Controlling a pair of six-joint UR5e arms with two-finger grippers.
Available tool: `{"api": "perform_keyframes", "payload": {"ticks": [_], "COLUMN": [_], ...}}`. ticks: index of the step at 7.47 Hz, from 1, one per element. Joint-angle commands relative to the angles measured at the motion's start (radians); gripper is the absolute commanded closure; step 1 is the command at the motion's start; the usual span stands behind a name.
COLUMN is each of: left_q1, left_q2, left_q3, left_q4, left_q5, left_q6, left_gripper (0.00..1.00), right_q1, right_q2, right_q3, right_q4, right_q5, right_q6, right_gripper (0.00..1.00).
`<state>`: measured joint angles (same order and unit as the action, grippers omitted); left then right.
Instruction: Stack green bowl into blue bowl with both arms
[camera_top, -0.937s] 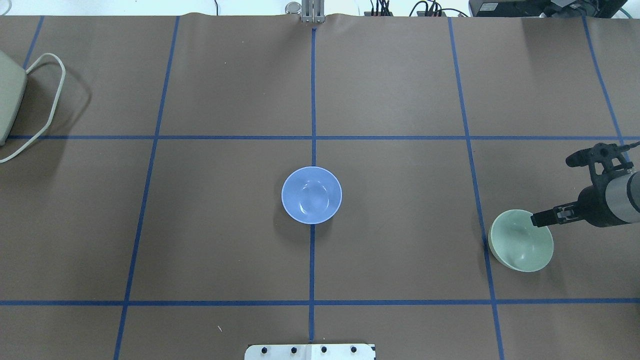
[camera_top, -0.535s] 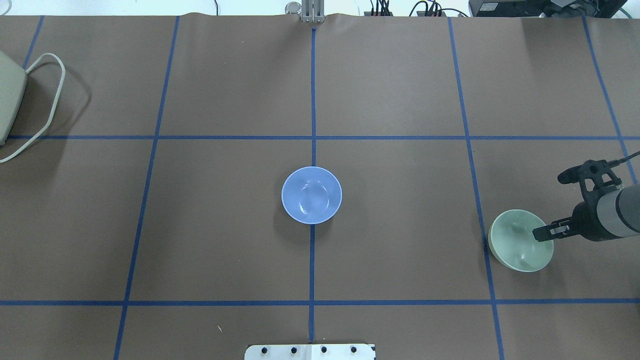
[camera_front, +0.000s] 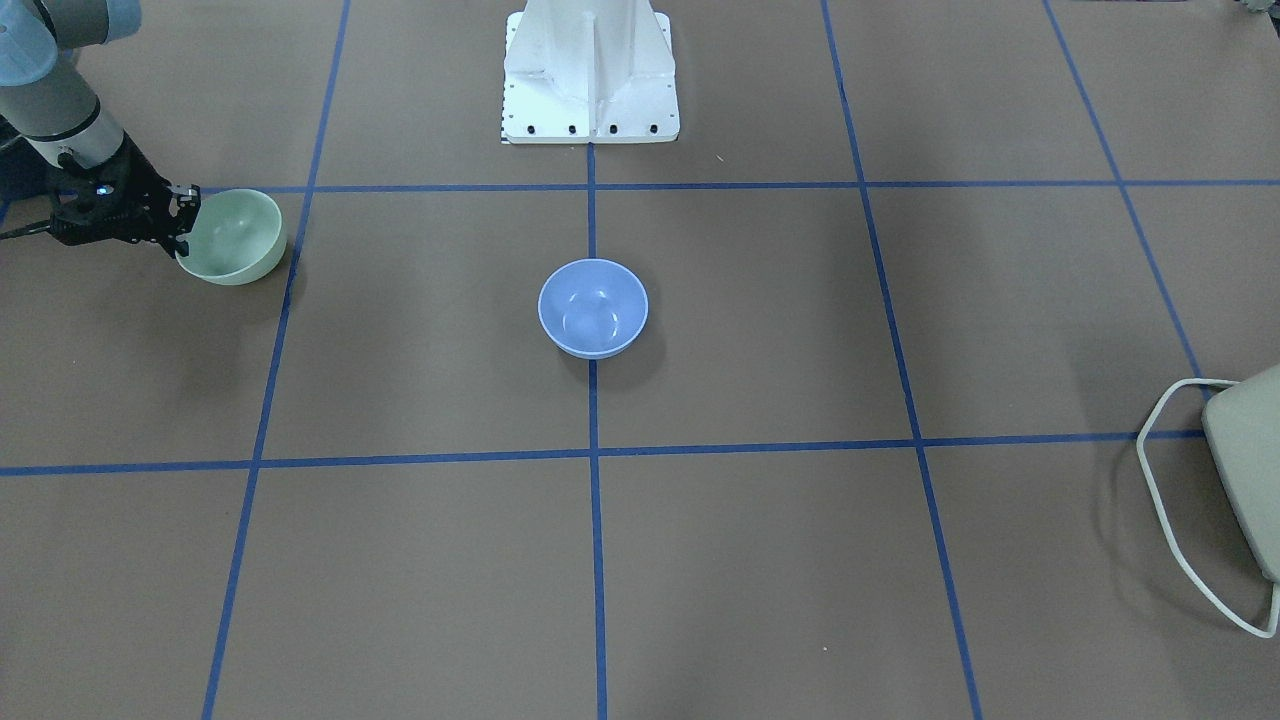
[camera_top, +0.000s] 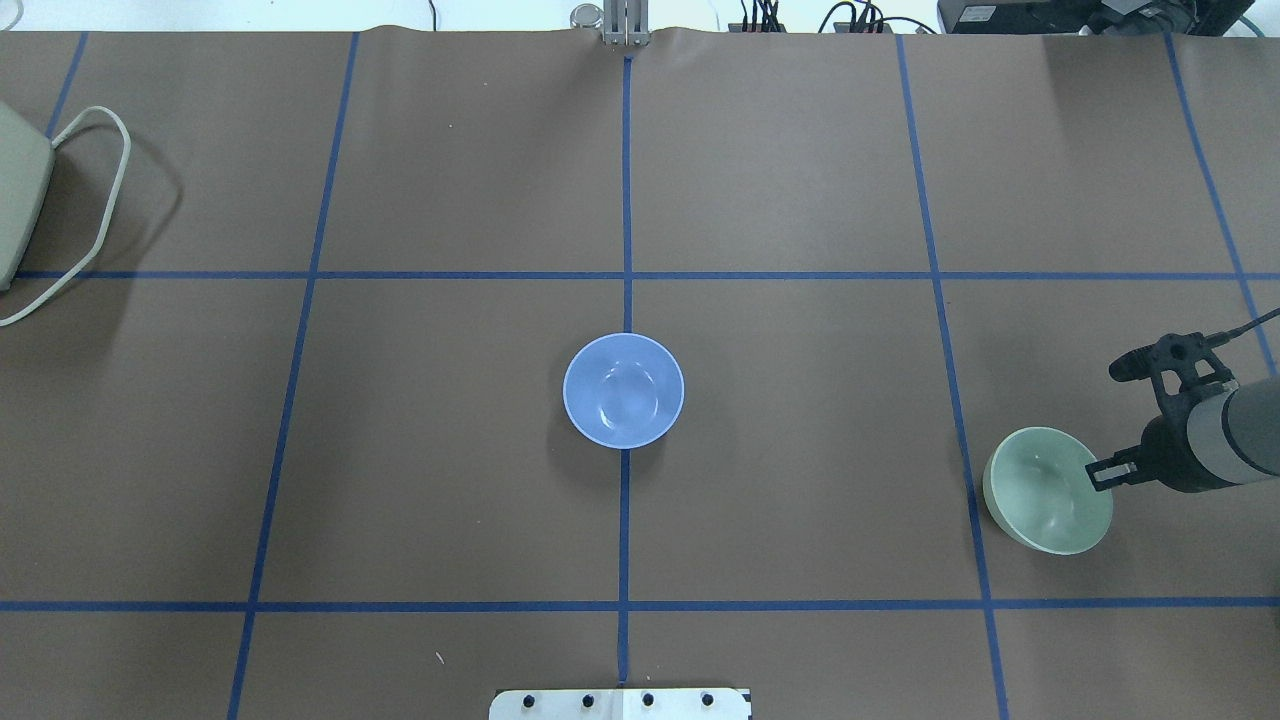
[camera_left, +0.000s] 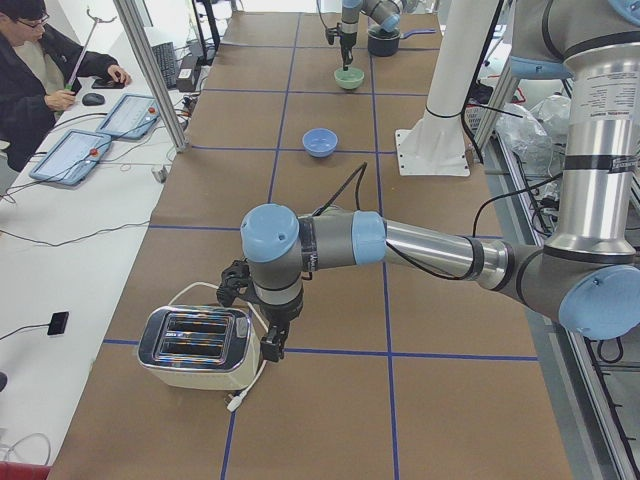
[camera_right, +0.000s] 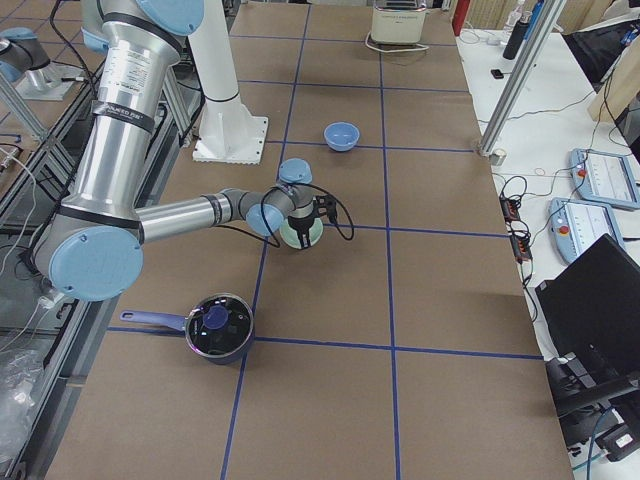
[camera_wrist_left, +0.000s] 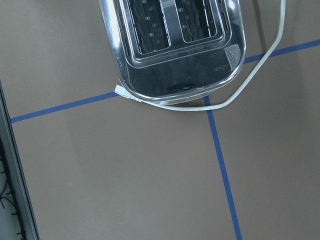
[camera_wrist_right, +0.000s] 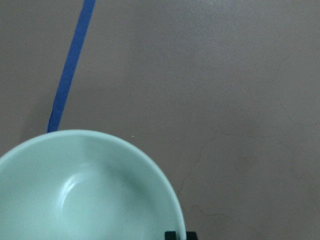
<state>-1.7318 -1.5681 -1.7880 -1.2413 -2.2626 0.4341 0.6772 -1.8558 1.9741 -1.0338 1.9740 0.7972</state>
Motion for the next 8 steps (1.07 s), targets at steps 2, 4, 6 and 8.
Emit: {"api": "perform_keyframes", "payload": {"ticks": [2, 4, 6, 8], "left_q1": [0.0, 0.0, 0.001, 0.003], "left_q2": [0.009, 0.011, 0.06, 0.105], "left_q3": [-0.001, -0.002, -0.013, -0.013], "left_q4": [-0.001, 0.0, -0.08, -0.223], "left_q5": [0.0, -0.023, -0.069, -0.069], "left_q6": [0.0, -0.068, -0.216, -0.346], "left_gripper": [0.02, 0.02, 0.02, 0.02], "right_q1": [0.025, 0.105, 0.212, 0.239], "right_q2": [0.015, 0.111, 0.267, 0.526], "right_q3": [0.005, -0.007, 0.003, 0.034], "right_q4": [0.006, -0.005, -0.107, -0.408], "right_q5": [0.014, 0.101, 0.219, 0.266], "right_q6": [-0.007, -0.01, -0.006, 0.034], "right_gripper": [1.0, 1.0, 1.0, 1.0]}}
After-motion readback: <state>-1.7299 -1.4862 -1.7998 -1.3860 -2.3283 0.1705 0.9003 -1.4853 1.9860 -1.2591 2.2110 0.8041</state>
